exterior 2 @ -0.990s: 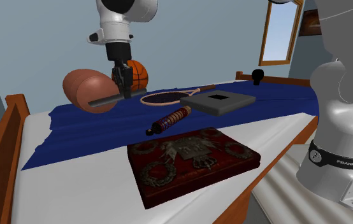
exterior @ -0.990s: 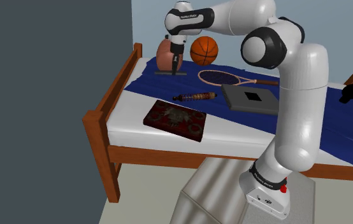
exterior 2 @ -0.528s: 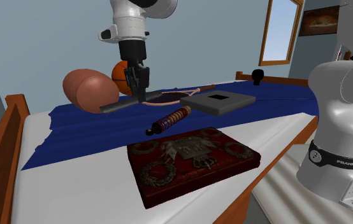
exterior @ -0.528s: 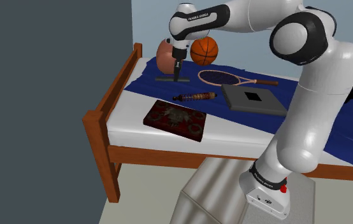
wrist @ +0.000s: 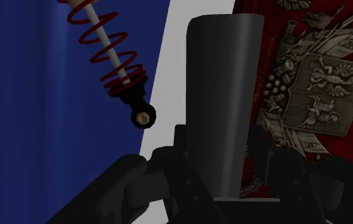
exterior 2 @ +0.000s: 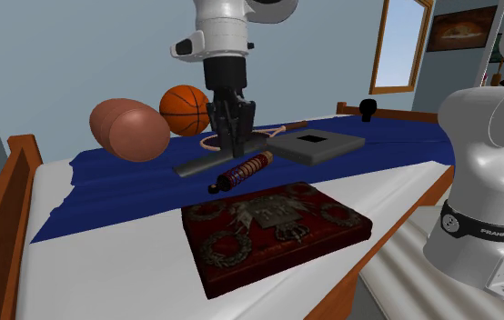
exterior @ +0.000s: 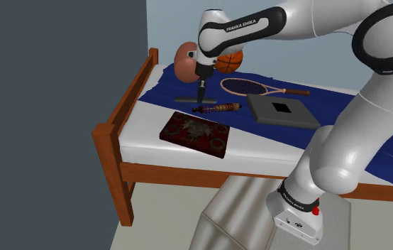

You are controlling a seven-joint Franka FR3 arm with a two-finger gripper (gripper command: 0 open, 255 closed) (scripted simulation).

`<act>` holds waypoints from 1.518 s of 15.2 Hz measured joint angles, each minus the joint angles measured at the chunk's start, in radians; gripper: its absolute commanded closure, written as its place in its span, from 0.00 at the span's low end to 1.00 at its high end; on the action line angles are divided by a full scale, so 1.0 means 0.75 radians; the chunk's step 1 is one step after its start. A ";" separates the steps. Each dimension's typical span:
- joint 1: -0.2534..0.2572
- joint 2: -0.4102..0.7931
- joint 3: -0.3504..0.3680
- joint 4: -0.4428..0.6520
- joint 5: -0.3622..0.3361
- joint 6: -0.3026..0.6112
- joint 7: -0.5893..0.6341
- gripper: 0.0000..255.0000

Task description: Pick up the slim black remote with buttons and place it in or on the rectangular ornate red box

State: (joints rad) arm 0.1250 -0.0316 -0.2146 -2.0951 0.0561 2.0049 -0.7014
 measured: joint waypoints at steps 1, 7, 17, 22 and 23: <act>0.011 -0.049 0.013 -0.066 -0.008 0.019 0.027 1.00; 0.073 -0.287 0.107 -0.329 -0.025 0.055 0.194 1.00; 0.084 -0.257 0.118 -0.469 -0.014 0.226 0.205 1.00; 0.085 -0.239 0.117 -0.497 -0.010 0.272 0.200 1.00; 0.085 -0.238 0.117 -0.497 -0.010 0.272 0.200 1.00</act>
State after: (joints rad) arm 0.1886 -0.2104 -0.1268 -2.4678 0.0487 2.2092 -0.5513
